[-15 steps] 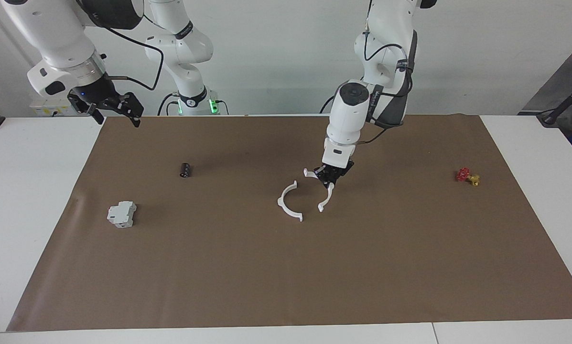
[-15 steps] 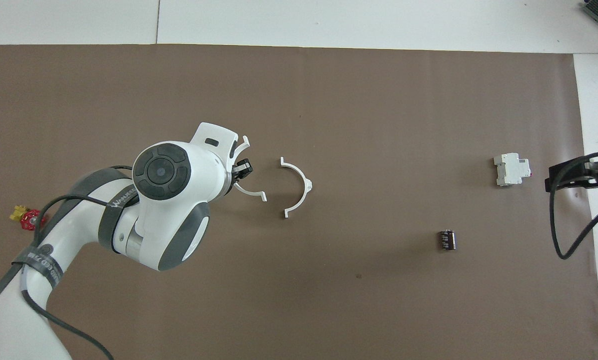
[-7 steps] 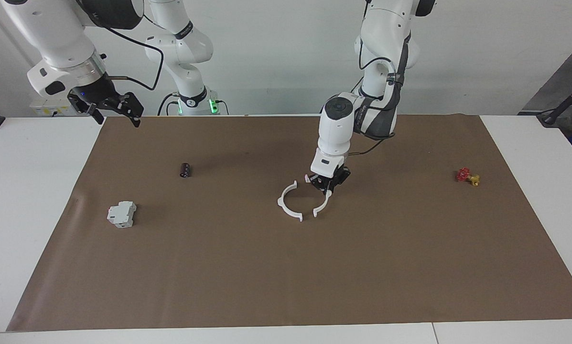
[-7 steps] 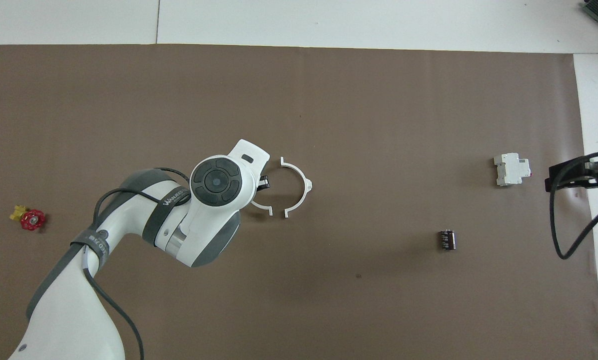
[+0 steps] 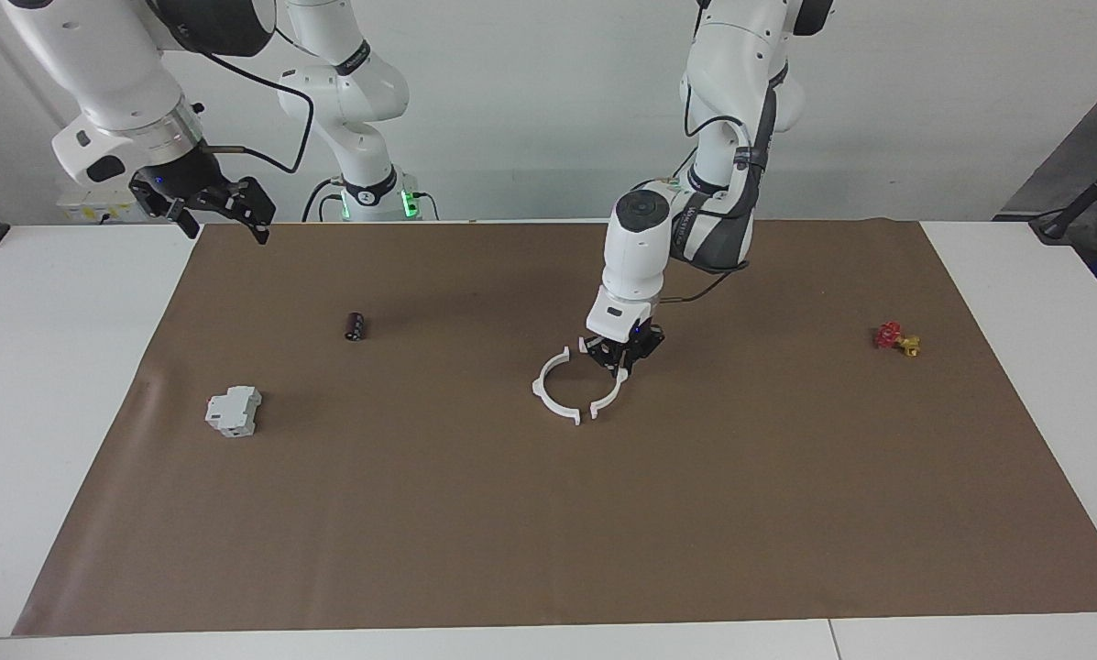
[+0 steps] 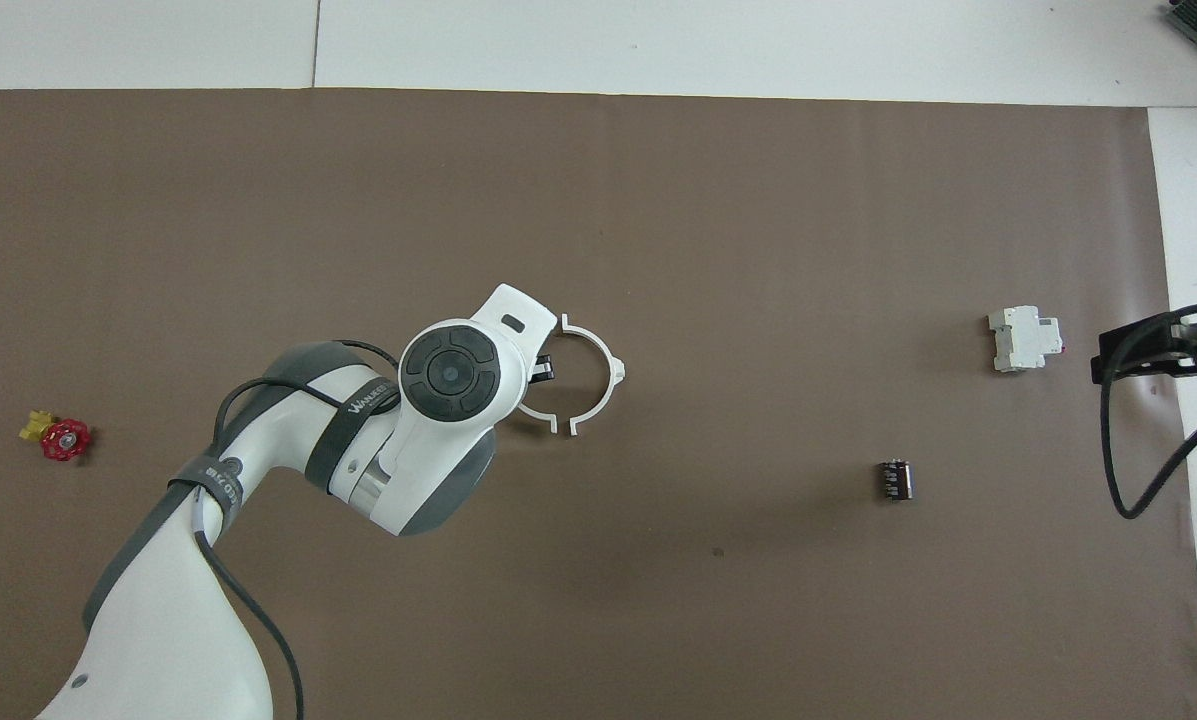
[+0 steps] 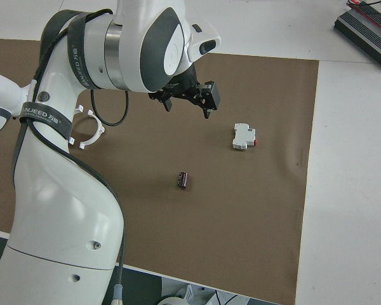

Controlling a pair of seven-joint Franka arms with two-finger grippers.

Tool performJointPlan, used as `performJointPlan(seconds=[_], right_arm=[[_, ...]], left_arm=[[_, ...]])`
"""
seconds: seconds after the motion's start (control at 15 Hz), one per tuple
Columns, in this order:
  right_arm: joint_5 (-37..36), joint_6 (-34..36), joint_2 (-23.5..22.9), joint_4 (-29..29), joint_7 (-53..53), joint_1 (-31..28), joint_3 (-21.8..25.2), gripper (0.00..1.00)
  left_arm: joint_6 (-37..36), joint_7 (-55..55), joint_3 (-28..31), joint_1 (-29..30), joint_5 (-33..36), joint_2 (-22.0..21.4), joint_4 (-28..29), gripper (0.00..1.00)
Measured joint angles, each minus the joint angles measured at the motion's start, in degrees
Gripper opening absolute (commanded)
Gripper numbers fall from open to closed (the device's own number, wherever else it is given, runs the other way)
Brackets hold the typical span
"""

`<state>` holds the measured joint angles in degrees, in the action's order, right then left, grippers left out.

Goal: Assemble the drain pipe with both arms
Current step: 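Align and press the held half onto the placed half, closing the ring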

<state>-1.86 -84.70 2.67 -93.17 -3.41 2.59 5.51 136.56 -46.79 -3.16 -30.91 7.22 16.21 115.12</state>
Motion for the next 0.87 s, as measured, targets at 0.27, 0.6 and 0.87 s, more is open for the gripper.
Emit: performJointPlan(seconds=[0.27,0.6,0.87], right_arm=[[0.00,0.00,0.00,0.00,0.00,0.00,0.00,1.00],[0.00,0.00,0.00,0.00,0.00,0.00,0.00,1.00],[0.00,0.00,0.00,0.00,0.00,0.00,0.00,1.00]], left_arm=[[0.58,0.04,-0.10,-0.45,0.38,0.73,0.46,0.00],[1.69,0.15,-0.12,-1.18,0.39,0.92,1.02,0.00],[3.05,0.15,-0.11,-1.22,0.39,1.08,1.17,0.00]])
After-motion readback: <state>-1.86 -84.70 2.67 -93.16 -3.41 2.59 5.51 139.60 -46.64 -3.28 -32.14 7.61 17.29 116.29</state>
